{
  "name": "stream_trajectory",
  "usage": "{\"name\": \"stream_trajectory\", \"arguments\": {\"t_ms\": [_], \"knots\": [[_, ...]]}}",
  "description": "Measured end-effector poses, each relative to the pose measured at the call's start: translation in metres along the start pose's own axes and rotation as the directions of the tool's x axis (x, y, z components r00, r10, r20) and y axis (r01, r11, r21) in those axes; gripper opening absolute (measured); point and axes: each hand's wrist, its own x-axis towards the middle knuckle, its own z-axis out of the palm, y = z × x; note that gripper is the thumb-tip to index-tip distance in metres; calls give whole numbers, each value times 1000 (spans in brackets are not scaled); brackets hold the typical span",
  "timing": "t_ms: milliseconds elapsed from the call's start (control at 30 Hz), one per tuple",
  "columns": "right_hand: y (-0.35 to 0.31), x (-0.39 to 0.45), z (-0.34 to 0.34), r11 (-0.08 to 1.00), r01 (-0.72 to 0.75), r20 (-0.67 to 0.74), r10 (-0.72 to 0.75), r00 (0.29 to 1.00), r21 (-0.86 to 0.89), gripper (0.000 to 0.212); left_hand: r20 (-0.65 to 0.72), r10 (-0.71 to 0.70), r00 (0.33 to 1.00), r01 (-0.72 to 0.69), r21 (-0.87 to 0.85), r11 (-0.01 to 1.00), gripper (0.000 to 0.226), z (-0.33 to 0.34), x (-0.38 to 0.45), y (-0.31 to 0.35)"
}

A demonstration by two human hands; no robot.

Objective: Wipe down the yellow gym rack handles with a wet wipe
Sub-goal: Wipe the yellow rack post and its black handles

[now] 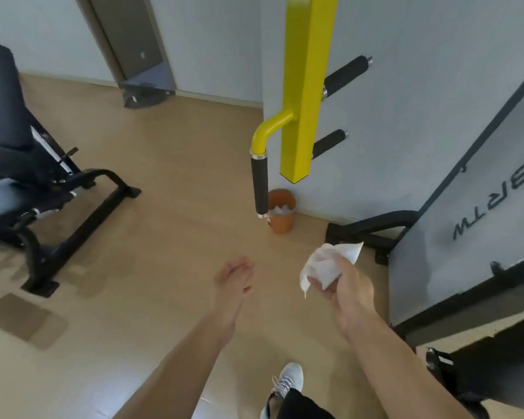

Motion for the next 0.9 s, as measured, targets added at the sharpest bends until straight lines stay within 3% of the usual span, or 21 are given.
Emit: {"name": "stream_trajectory", "arguments": {"t_ms": [100,200,267,400,533,667,767,900], "knots": [[-13,31,48,926,307,146,-280,949,-218,18,7,101,995,-101,36,994,19,14,40,34],[-16,50,89,754,593,450,-442,776,-281,20,58,153,987,-153,3,988,18,22,63,66],[-12,55,104,607,739,618,-470,630,-292,44,120,171,978,-169,-30,985,20,21,71,82],[-3,64,115,379,884,664,-590,459,-274,56,178,212,961,-219,15,976,30,4,88,91],[-11,81,140,467,825,418,-712,565,-320,26,129,312,941,-318,25,948,33,-5,102,98],[-23,91,161,692,657,244,-610,754,-300,44,51,379,924,-381,33,924,18,-10,115,103],[-23,93,170,680,656,282,-593,754,-327,44,10,447,895,-440,191,877,9,-12,117,101],[-26,89,179,568,715,299,-656,693,-408,27,290,458,841,-517,175,838,37,-5,119,110]]}}
